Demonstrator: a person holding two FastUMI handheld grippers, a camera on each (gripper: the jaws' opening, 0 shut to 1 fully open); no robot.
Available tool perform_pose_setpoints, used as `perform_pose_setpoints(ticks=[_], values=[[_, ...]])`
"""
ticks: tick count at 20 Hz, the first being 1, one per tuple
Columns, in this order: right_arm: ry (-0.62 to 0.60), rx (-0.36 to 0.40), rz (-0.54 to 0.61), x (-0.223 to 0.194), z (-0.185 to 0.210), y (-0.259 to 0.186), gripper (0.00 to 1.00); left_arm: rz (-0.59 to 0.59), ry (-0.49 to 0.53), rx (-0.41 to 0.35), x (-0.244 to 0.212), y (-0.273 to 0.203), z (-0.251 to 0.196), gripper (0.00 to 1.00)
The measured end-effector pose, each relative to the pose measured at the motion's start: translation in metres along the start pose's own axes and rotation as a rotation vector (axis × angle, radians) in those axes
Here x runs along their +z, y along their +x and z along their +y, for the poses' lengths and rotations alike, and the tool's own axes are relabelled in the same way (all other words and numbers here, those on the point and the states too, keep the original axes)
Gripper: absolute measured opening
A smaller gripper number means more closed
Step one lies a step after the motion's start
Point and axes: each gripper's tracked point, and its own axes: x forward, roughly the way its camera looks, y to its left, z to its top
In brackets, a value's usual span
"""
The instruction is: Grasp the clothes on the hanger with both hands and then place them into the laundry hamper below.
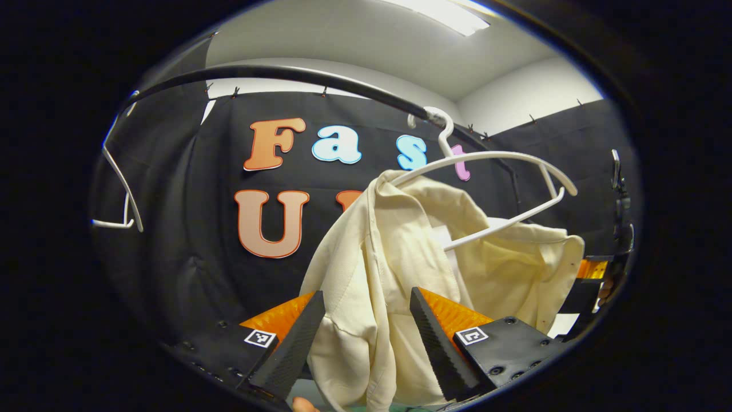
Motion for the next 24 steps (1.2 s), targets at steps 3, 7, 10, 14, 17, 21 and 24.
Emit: perform_pose_setpoints(ticks=[3,7,10,14,17,21,24], values=[[-0.009,0.007,-0.005,0.0,0.0,-0.004,0.0,0.028,0.05,0.076,-0.013,0.015,0.018,0.97],[0.01,0.023,0.012,-0.007,0.005,0.005,0.0,0.057,0.021,0.12,-0.022,0.018,0.043,0.32],[0.017,0.034,0.022,-0.014,0.014,0.009,0.0,0.049,-0.015,0.156,-0.009,0.013,0.06,0.07],[0.011,0.047,0.028,-0.018,0.032,0.018,0.0,-0.01,-0.173,0.268,0.021,-0.004,0.133,0.07],[0.013,0.063,0.043,-0.026,0.047,0.028,0.0,0.073,-0.167,0.318,-0.013,-0.01,0.158,0.07],[0.017,0.067,0.059,-0.048,0.054,0.024,0.0,0.12,-0.164,0.298,-0.05,-0.029,0.151,0.07],[0.014,0.061,0.088,-0.067,0.053,0.016,0.0,0.123,-0.151,0.293,-0.057,-0.038,0.15,0.07]])
